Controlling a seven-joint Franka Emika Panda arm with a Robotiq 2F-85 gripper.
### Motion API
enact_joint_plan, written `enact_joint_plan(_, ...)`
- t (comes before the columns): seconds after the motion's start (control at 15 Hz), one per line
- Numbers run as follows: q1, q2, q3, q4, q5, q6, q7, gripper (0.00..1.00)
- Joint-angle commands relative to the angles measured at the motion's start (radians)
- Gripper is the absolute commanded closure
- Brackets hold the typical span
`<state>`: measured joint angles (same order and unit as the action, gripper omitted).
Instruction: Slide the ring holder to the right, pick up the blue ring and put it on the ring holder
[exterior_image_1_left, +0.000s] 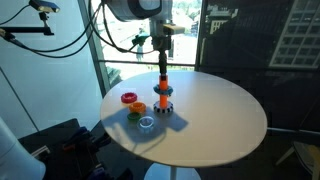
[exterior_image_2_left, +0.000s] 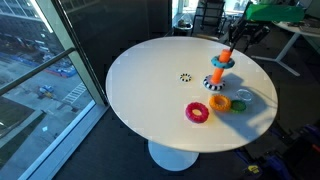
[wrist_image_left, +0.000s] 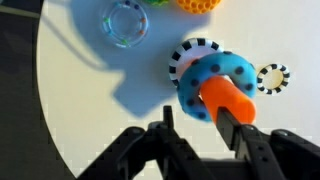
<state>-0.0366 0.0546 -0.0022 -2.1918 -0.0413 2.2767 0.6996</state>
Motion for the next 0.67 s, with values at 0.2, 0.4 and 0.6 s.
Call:
enact_joint_plan(0.2, 0.016, 0.009, -0.014, 0.026, -0.028, -0.043, 0.019, 0.00)
enact_joint_plan(0.4, 0.013, -0.004, -0.017, 0.017, -0.031, -0.058, -0.002, 0.00)
enact_joint_plan(0.6, 0.011, -0.022, -0.019, 0.003, -0.037, -0.102, -0.031, 0.00)
